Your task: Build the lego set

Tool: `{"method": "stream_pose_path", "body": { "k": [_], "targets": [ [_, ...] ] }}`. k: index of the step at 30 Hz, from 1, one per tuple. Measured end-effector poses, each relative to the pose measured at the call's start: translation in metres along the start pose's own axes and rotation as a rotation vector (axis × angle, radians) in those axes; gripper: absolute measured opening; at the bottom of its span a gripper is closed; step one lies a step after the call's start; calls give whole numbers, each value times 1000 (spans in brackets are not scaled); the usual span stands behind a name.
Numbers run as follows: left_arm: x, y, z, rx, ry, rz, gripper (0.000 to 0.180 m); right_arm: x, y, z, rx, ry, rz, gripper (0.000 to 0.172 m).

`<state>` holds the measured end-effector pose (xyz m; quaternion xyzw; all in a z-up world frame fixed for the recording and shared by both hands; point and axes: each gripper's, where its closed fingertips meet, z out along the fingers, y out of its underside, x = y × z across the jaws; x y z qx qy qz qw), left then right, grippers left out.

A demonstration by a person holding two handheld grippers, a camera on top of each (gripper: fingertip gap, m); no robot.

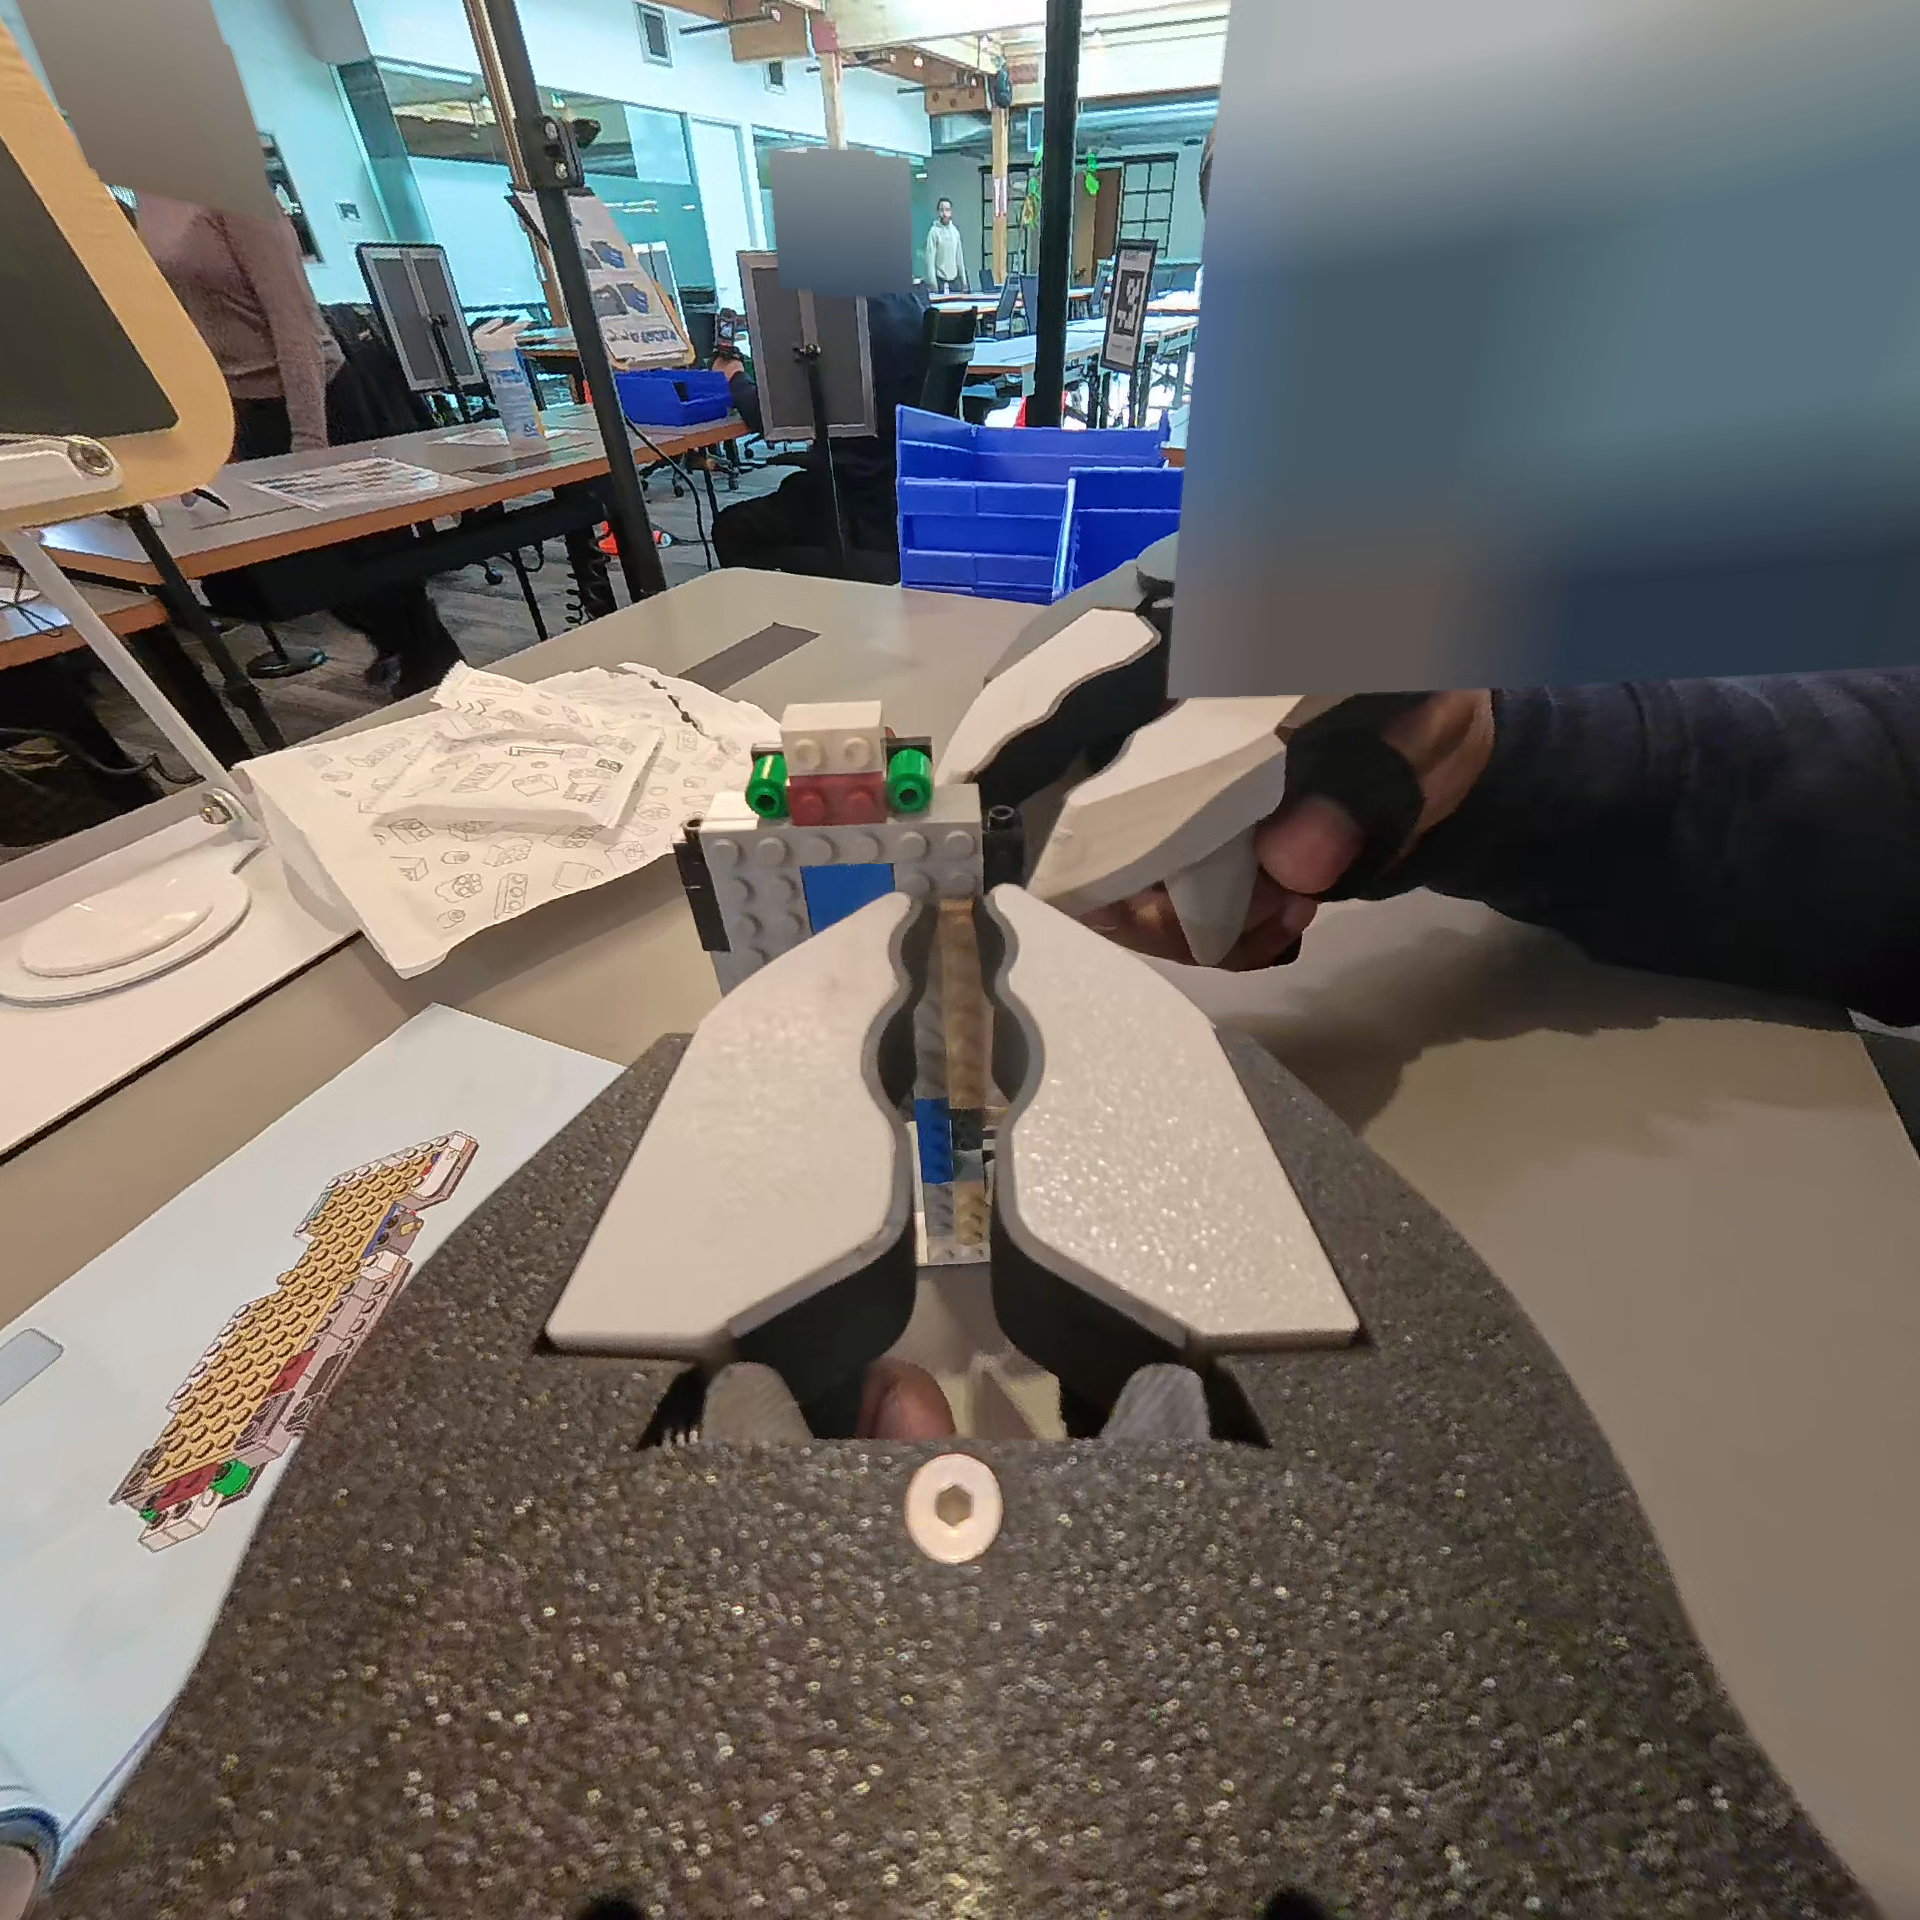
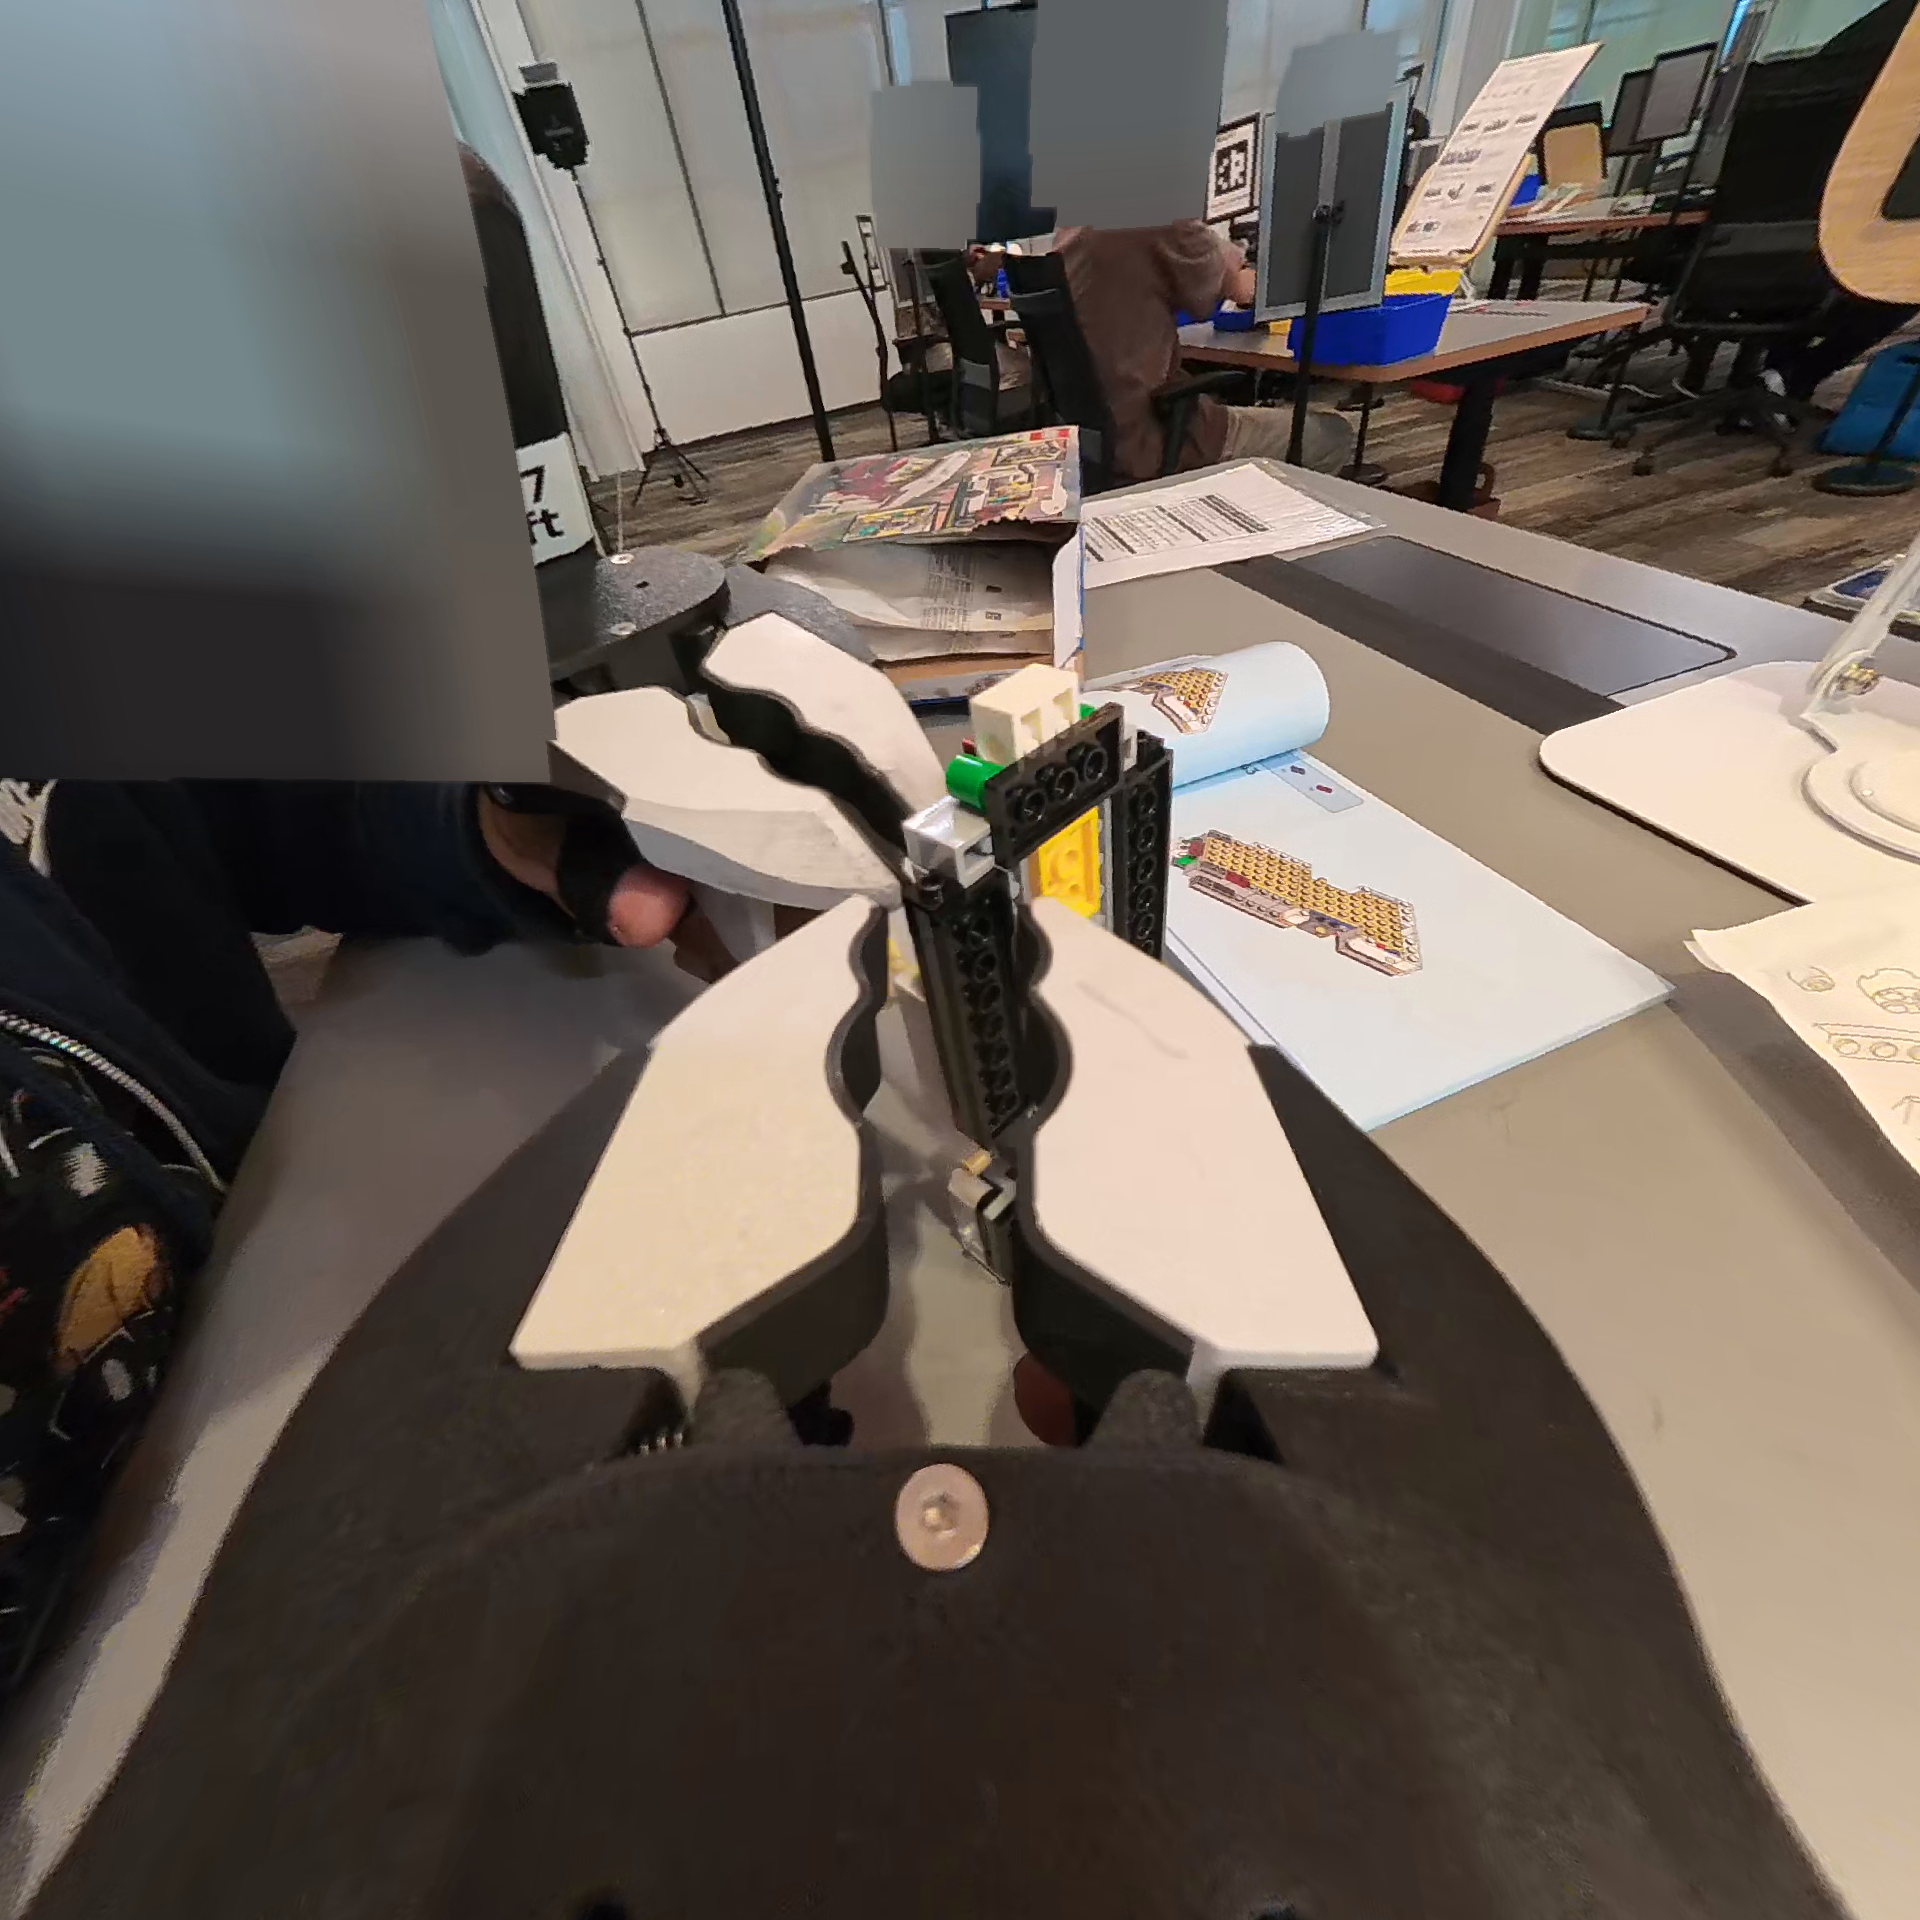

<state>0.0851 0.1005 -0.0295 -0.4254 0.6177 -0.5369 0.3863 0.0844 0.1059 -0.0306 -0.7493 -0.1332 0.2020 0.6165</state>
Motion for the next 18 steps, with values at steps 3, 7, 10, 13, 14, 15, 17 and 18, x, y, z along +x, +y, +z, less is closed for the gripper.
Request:
{"method": "stream_pose_path", "body": {
  "k": [3,7,10,13,14,15,17,18],
  "targets": [
    [-1,-1,0,5,-4,-10,8,-1,1,2,-5,0,-19,25],
    [-2,-2,0,14,-26,-8,6,-2,1,4,-14,12,-30,27],
    [-3,-3,0,15,-49,2,5,-3,2,5,-29,21,-56,28],
    [-3,-4,-1,13,-58,-2,4,-3,0,6,-20,32,-58,28],
    [-4,-4,-1,11,-63,3,4,-3,-1,6,-16,35,-57,28],
    [-3,-5,-1,9,-69,12,4,-3,-2,6,-12,37,-57,28],
    [-3,-6,-1,8,-79,30,4,-4,-4,5,-3,39,-60,29],
    [-2,-8,-2,12,-80,31,4,-5,-5,5,1,38,-58,29]
  ]
}}
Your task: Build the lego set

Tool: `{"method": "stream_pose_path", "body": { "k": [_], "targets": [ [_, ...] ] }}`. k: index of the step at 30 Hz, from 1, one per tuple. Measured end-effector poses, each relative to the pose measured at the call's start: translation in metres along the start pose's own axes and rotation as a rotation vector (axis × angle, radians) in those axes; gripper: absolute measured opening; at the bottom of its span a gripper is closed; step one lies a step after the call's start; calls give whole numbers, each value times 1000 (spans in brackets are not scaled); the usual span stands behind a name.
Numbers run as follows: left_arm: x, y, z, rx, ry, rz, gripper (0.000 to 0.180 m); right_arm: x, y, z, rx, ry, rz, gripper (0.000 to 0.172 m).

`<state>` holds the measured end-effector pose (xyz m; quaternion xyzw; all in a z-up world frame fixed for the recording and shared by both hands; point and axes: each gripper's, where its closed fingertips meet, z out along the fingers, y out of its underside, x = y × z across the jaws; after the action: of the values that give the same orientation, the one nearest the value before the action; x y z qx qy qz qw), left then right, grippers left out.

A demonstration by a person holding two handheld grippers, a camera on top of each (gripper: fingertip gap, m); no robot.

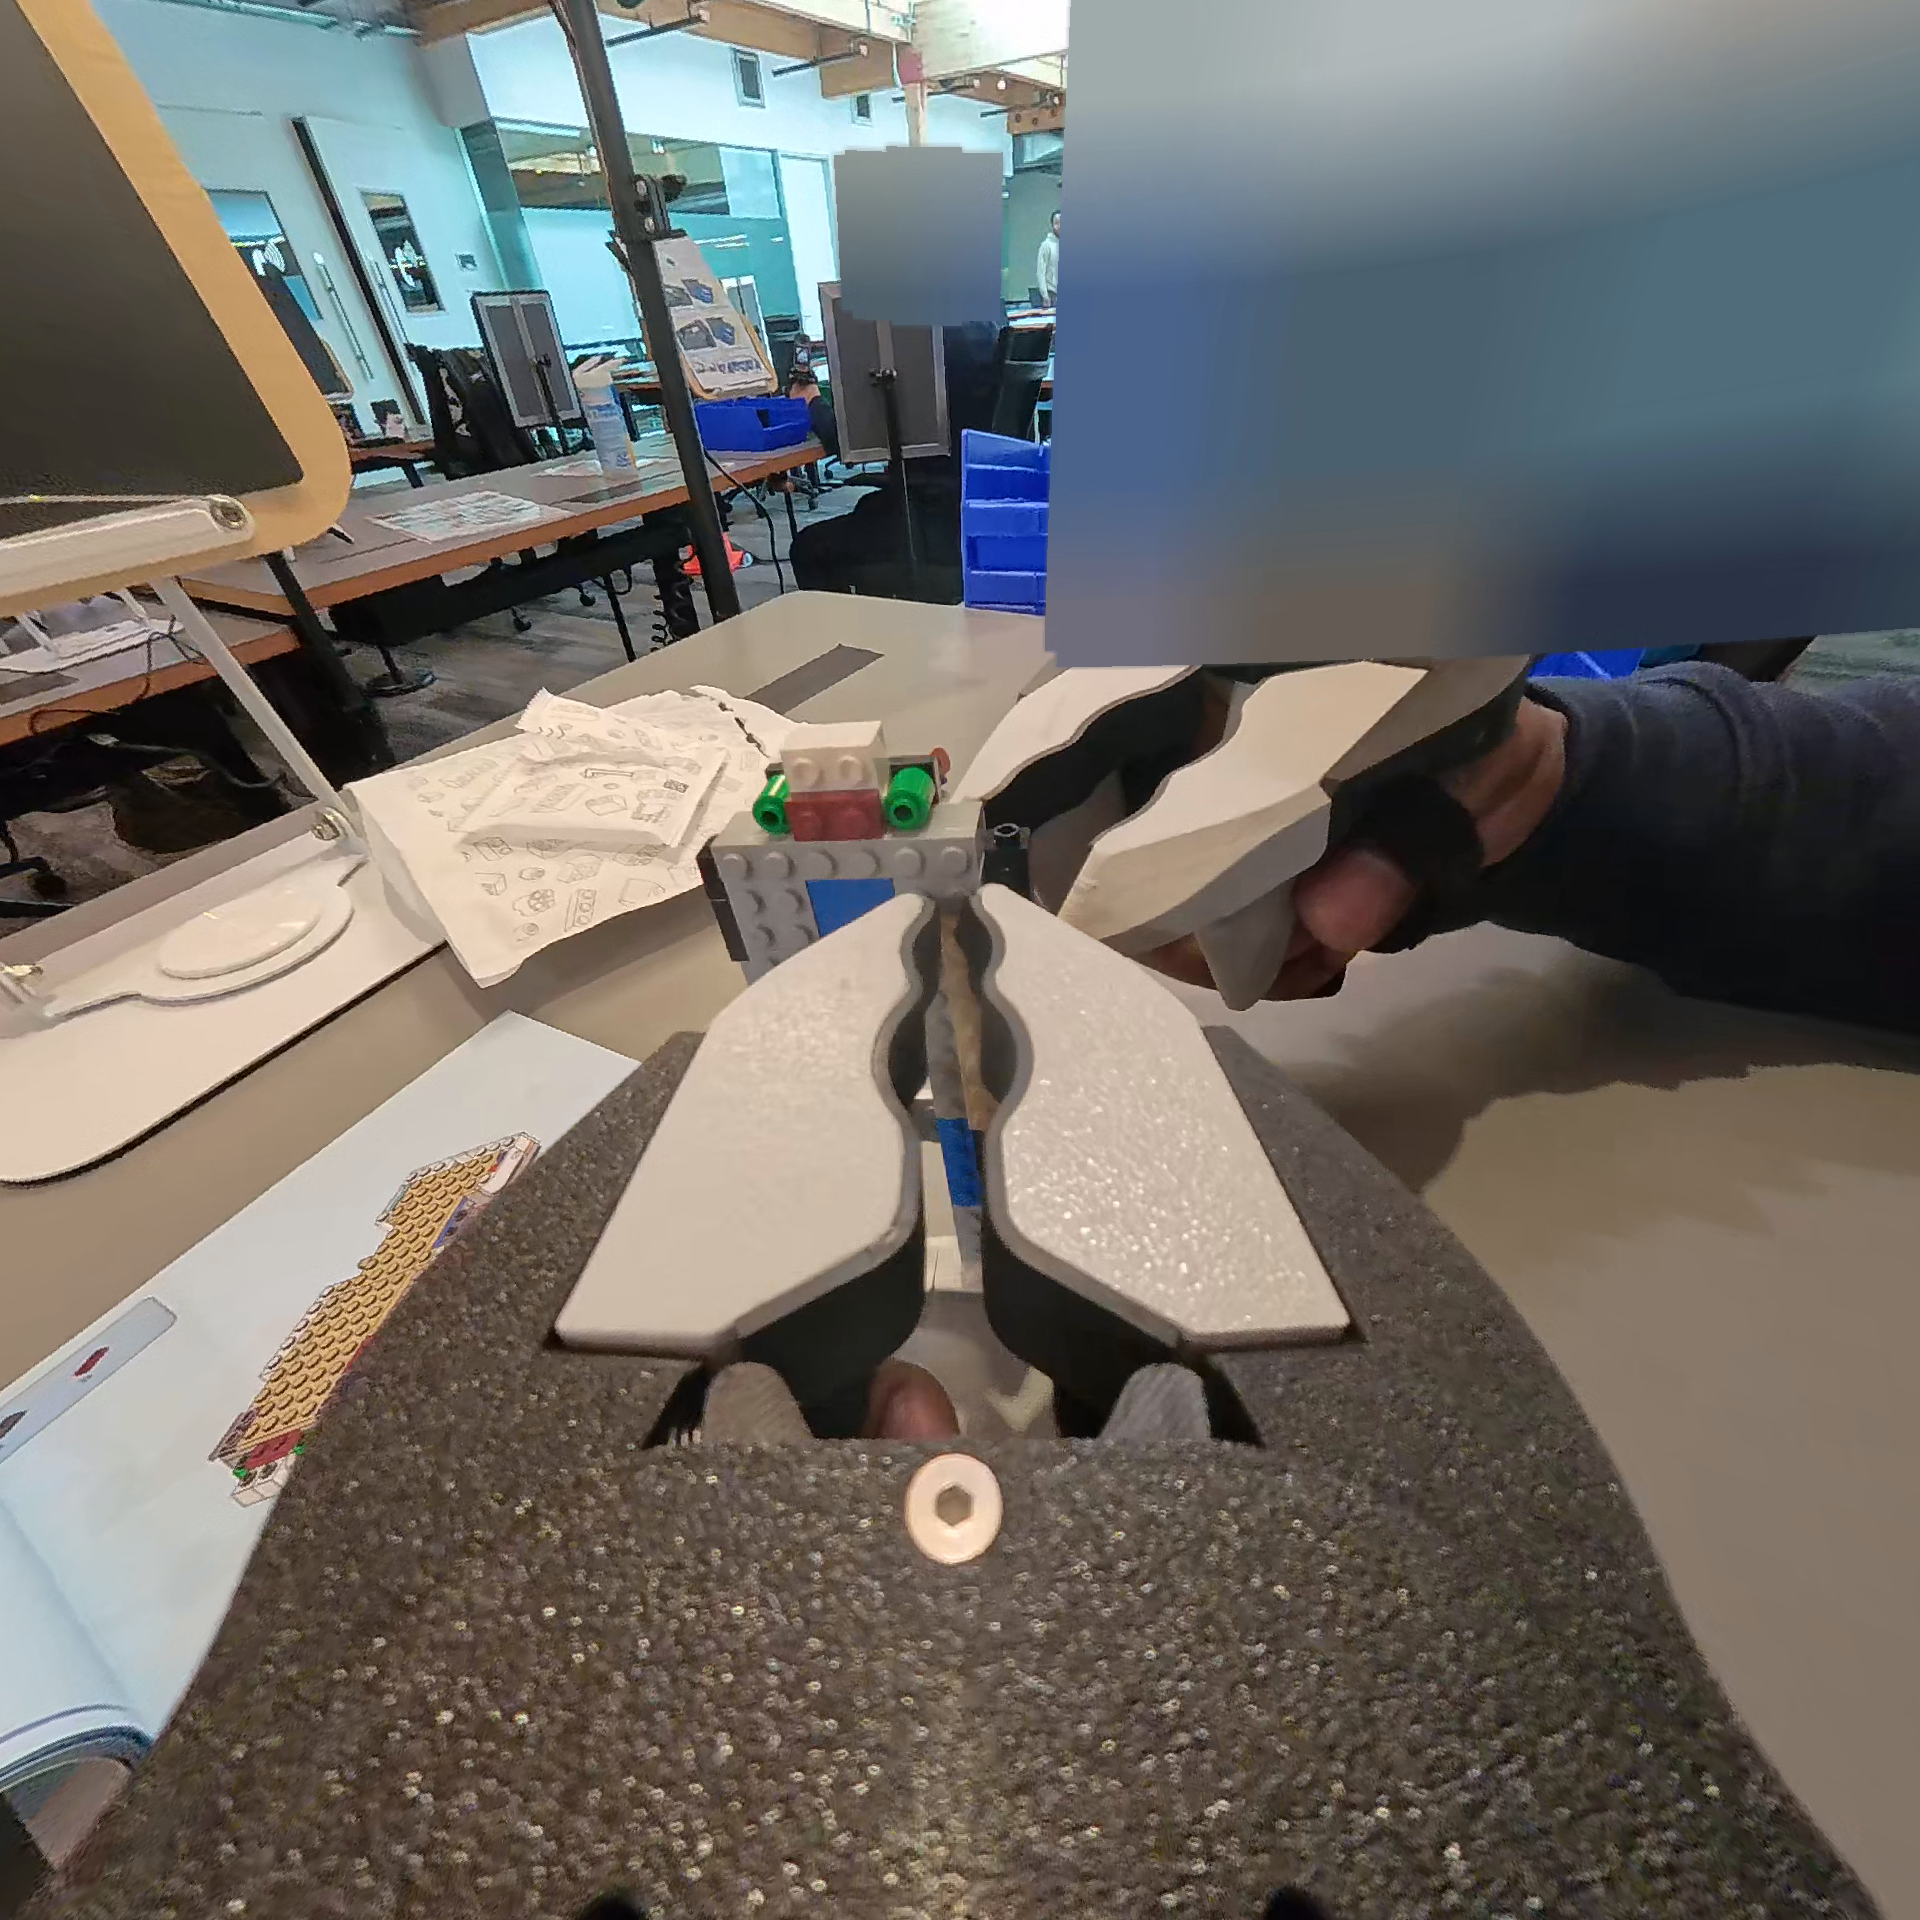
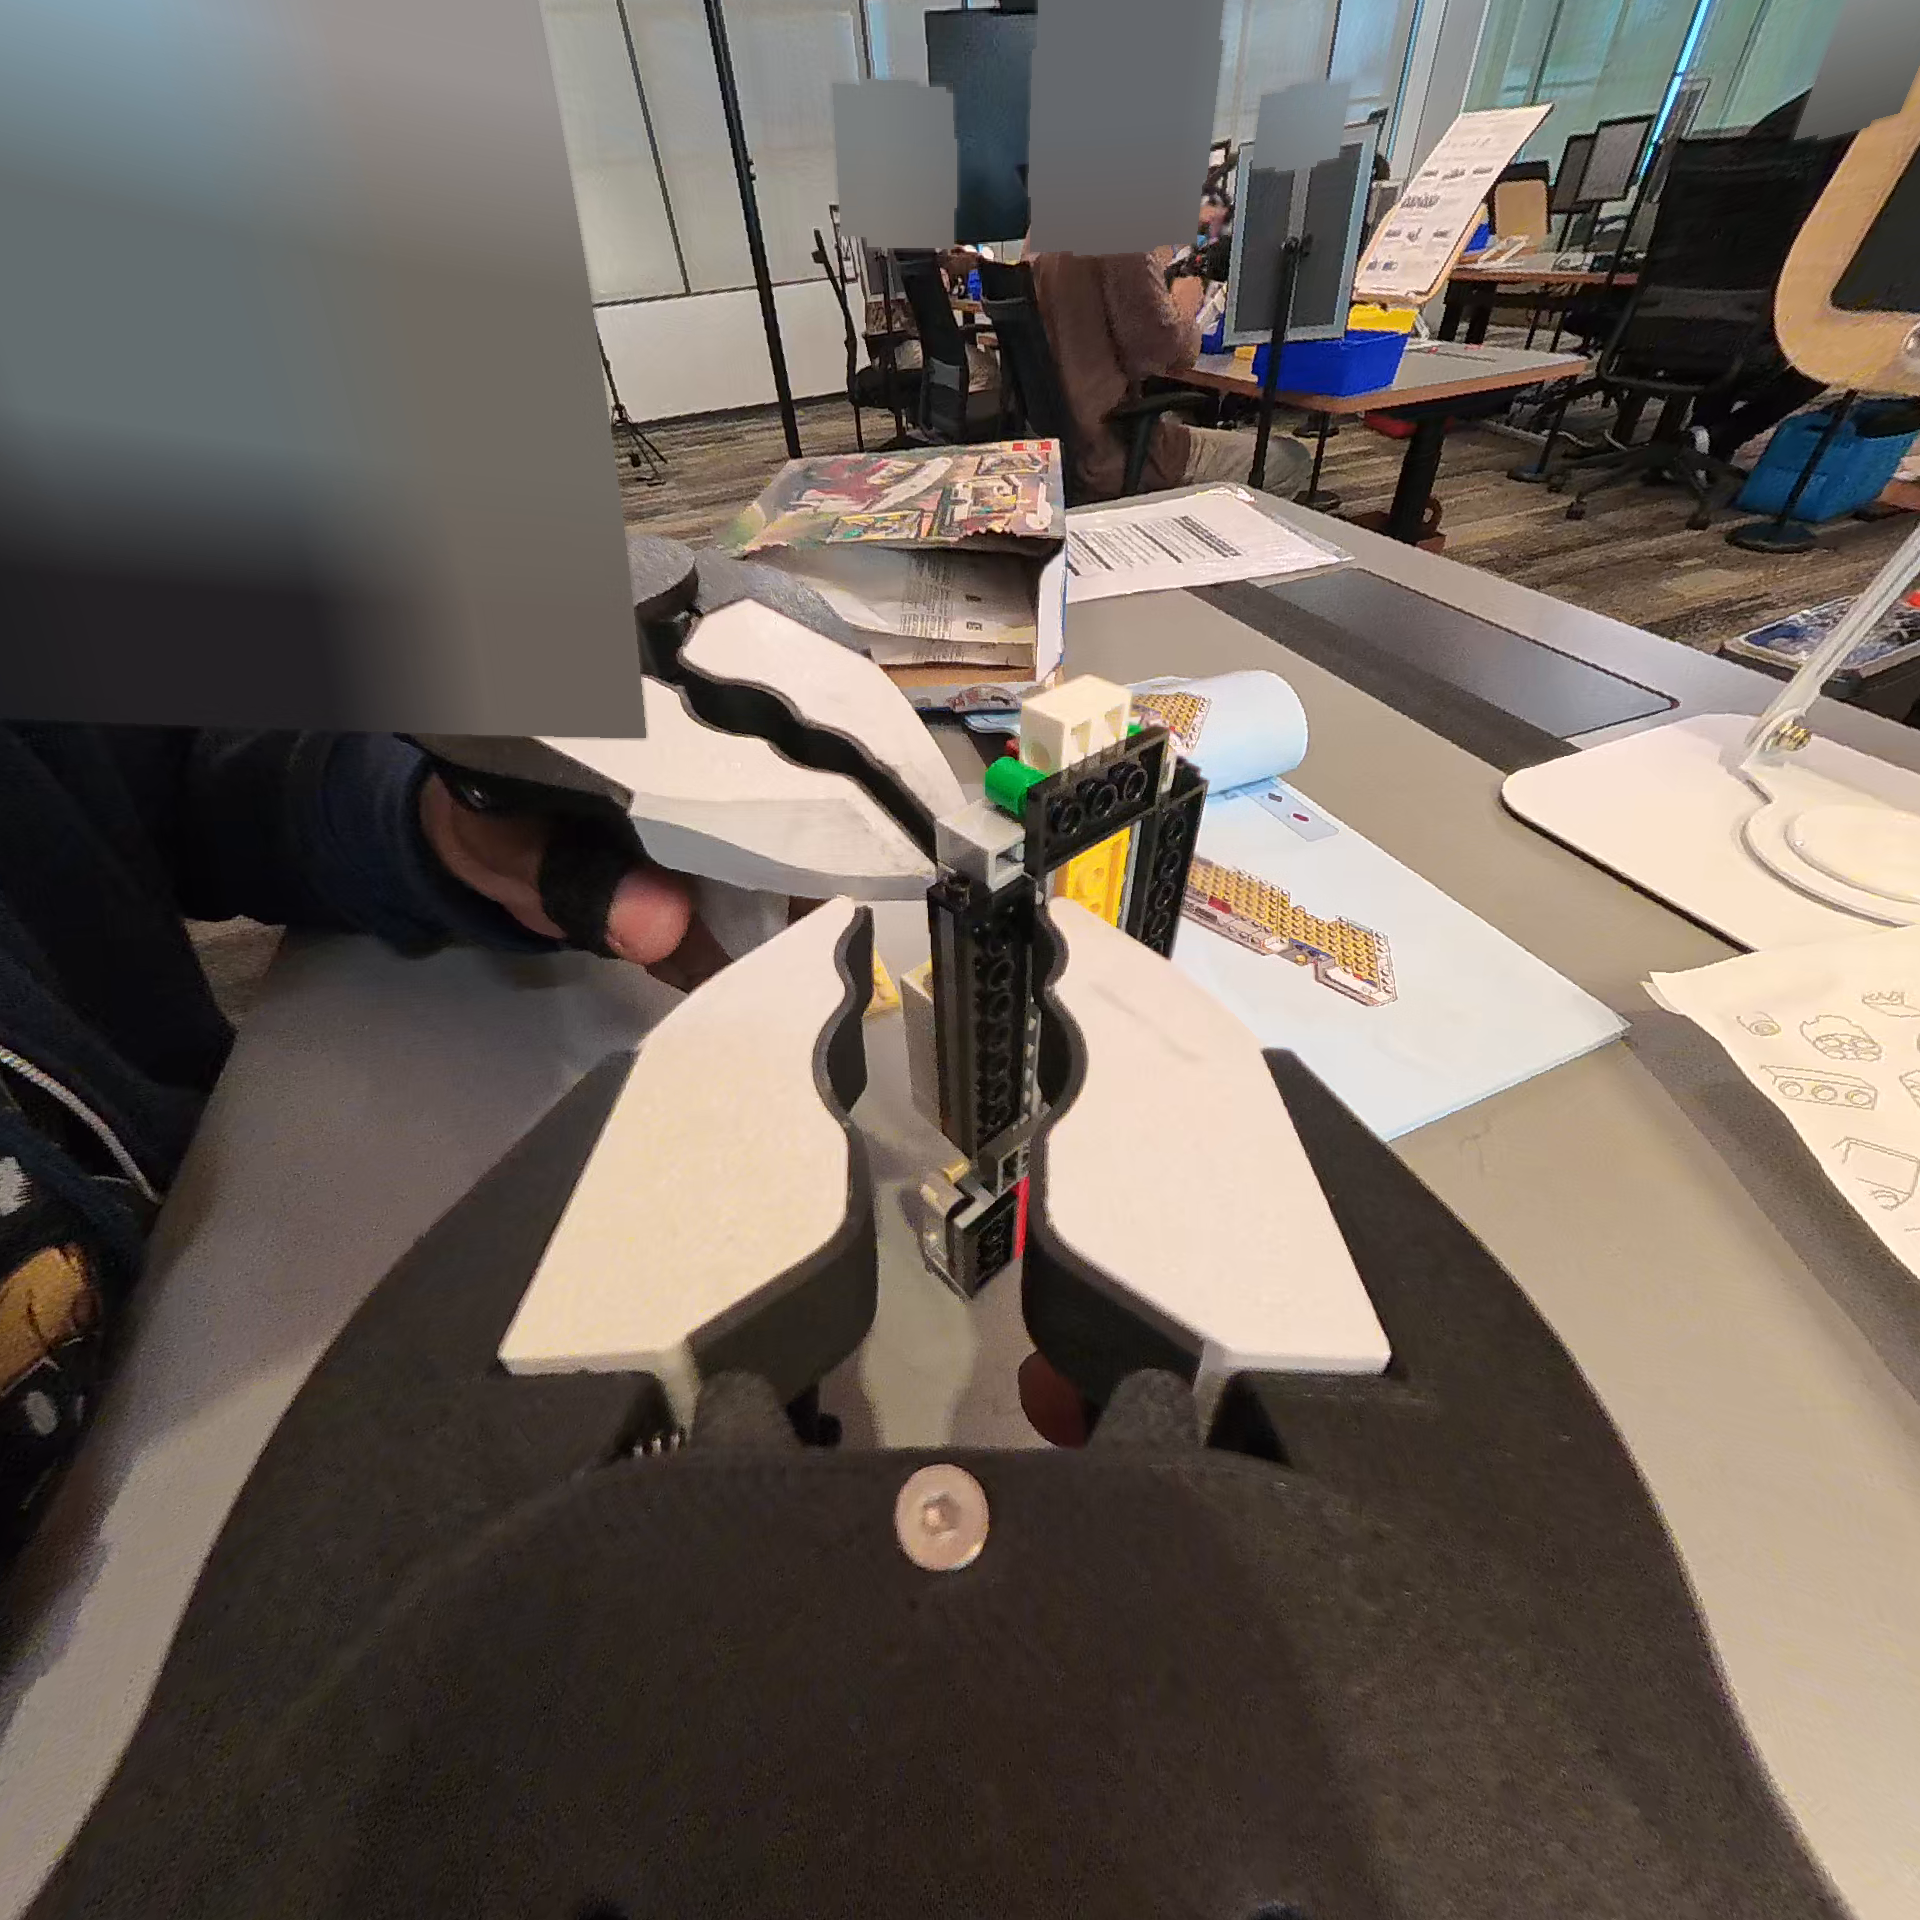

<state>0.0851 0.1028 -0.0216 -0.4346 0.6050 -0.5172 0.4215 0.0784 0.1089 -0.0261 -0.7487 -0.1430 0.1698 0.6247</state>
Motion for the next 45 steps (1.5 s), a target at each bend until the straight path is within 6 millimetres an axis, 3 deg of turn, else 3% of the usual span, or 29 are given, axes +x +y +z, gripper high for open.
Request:
{"method": "stream_pose_path", "body": {
  "k": [21,23,27,32,38,45],
  "targets": [
    [4,-5,-2,11,33,-30,0,-3,-3,-2,12,7,-23,29],
    [15,-4,-1,5,102,-42,0,-12,-1,-1,2,-48,-46,46],
    [4,0,0,-27,31,-19,0,-5,-1,5,-33,38,-79,49],
    [-3,4,0,-62,18,1,0,4,1,2,-13,40,-23,31],
    [0,22,-4,-130,82,-8,12,4,16,-1,-40,-2,23,29],
    [1,46,-8,-208,80,-24,14,2,45,8,-135,-34,21,28]
  ]
}}
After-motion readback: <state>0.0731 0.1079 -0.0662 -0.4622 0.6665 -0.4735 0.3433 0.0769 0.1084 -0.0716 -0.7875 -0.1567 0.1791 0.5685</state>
